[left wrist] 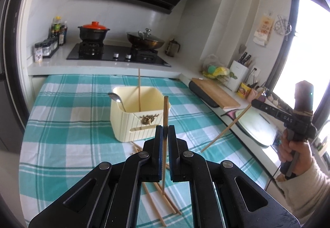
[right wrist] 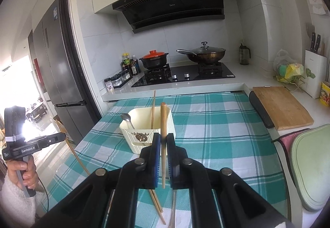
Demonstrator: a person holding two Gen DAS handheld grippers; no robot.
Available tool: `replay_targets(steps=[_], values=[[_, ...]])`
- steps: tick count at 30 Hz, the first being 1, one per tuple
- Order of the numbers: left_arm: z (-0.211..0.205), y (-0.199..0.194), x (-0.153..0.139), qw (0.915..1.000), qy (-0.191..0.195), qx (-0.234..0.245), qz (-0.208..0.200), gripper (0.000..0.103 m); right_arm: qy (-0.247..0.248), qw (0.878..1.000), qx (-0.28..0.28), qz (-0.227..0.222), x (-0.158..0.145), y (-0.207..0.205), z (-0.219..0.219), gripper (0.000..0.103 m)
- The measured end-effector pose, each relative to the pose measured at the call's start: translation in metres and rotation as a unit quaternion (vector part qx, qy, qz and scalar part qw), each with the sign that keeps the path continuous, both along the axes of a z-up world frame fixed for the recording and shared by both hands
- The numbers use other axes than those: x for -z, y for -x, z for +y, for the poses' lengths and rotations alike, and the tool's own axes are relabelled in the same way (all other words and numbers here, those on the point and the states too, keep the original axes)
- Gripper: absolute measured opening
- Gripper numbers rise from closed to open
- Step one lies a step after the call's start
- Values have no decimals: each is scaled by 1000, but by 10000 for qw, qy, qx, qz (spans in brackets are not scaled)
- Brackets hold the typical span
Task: Organize utensils
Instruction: 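Carry both chopsticks over the caddy and release them inside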
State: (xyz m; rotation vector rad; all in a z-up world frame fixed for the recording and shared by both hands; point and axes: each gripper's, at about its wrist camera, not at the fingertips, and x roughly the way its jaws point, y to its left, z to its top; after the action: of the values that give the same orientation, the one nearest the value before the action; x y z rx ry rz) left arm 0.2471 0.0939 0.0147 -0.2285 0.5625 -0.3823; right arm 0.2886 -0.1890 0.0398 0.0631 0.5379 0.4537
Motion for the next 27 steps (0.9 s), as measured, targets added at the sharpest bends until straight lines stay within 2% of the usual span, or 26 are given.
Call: replay_targets(steps=[6, 11, 13, 16, 19, 24, 27], values=[[5, -18, -43, 9988, -13, -123, -473, 3, 262, 9991, -73, -322, -28, -22, 26, 7], [11, -47, -81, 9929, 114, -484, -1081, 3, 283, 9975, -55, -642, -54, -55, 50, 7], [10, -62, -91, 9885, 74, -715, -1332, 3, 230, 9968, 9, -770, -62, -71, 60, 7], [7, -90, -91, 9850, 84, -934, -1451, 3, 107, 9963, 23, -849, -64, -97, 75, 7], [1, -124, -75, 9880, 51, -1006, -1172, 3, 124, 9984, -44, -557, -48, -129, 93, 7], [-9, -185, -25, 9945, -247, -978, -279, 3, 431, 9968, -203, 647, 10, -188, 119, 7], [-13, -213, 0, 9946, -366, -960, 145, 3, 494, 9921, -275, 1122, 40, -213, 128, 7]])
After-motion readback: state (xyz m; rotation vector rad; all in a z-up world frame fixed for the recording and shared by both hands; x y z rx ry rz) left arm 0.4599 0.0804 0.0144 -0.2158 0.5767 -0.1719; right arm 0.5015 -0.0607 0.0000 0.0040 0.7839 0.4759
